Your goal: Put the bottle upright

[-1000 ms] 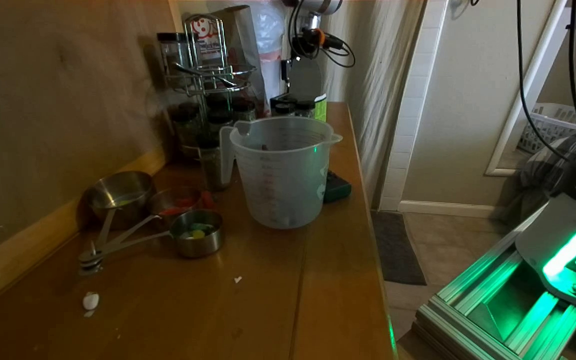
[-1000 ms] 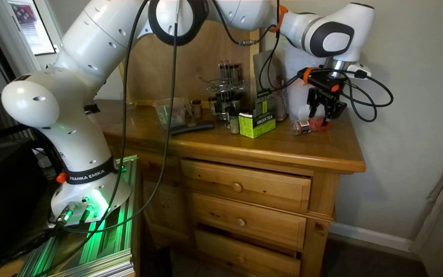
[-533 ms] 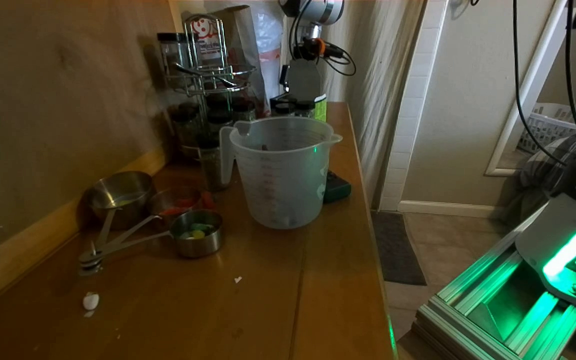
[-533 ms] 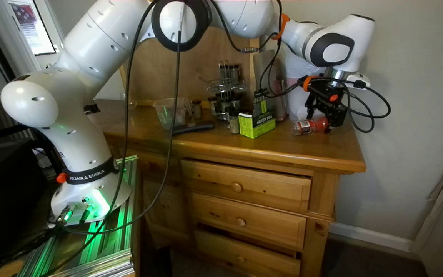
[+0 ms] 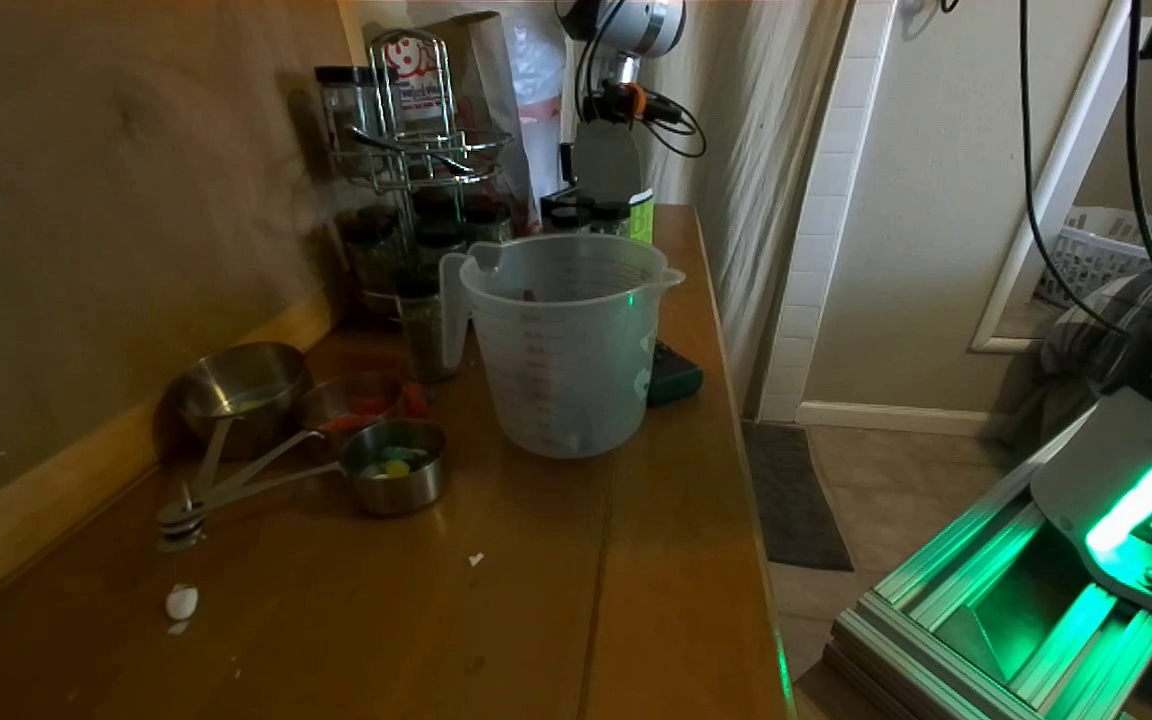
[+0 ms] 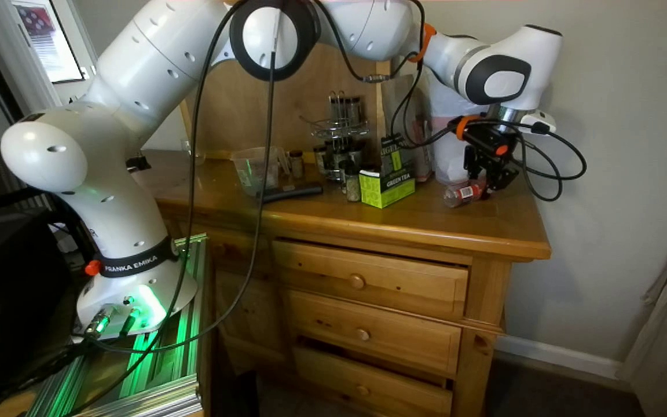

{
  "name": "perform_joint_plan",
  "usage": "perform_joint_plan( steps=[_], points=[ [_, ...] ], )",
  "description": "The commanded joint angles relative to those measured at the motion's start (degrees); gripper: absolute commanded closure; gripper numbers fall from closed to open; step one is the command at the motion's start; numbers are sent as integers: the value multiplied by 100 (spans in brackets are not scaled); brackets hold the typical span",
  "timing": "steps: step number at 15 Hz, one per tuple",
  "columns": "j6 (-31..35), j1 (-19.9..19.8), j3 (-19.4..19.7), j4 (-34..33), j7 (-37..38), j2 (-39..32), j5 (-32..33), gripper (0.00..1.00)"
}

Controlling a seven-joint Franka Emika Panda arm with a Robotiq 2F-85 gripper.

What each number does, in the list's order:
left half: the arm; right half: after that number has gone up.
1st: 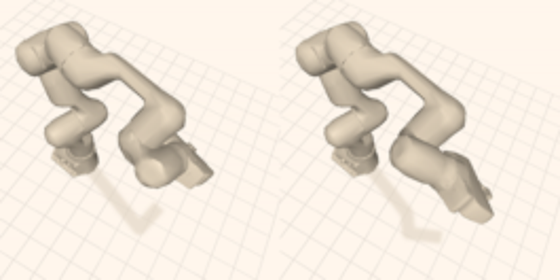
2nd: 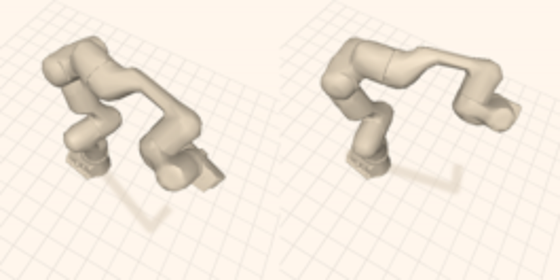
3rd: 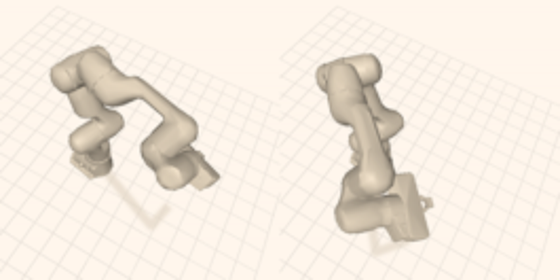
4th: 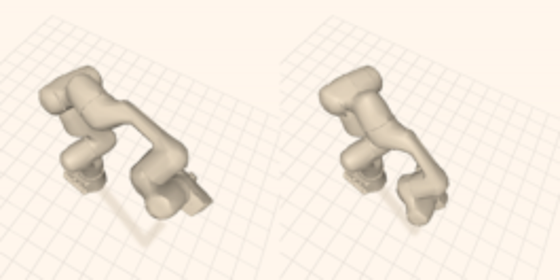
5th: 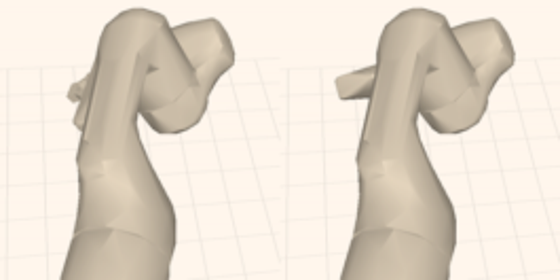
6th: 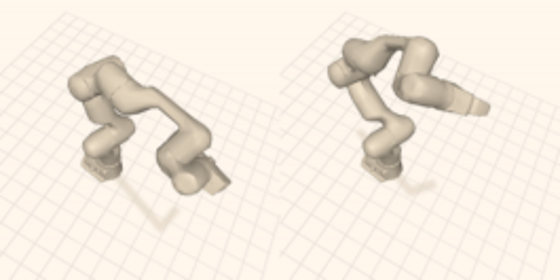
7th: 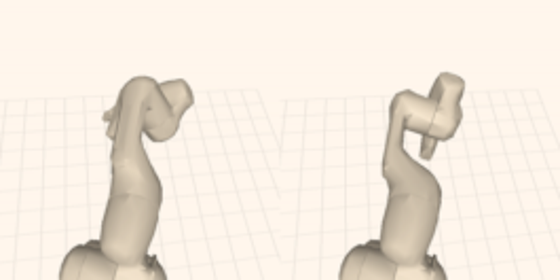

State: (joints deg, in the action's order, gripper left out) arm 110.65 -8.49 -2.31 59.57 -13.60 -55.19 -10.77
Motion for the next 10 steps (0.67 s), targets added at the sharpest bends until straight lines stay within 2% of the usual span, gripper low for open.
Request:
perform_joint_plan(
  steps=[1,4,7,10],
  points=[
    [128,-71,-124,38,-91,112,-25,78],
    [513,-149,-173,603,-398,566,-63,78],
    [1569,-382,-400,1454,-1183,1122,-229,78],
    [2606,-794,-818,2196,-2108,1475,-589,78]
  ],
)
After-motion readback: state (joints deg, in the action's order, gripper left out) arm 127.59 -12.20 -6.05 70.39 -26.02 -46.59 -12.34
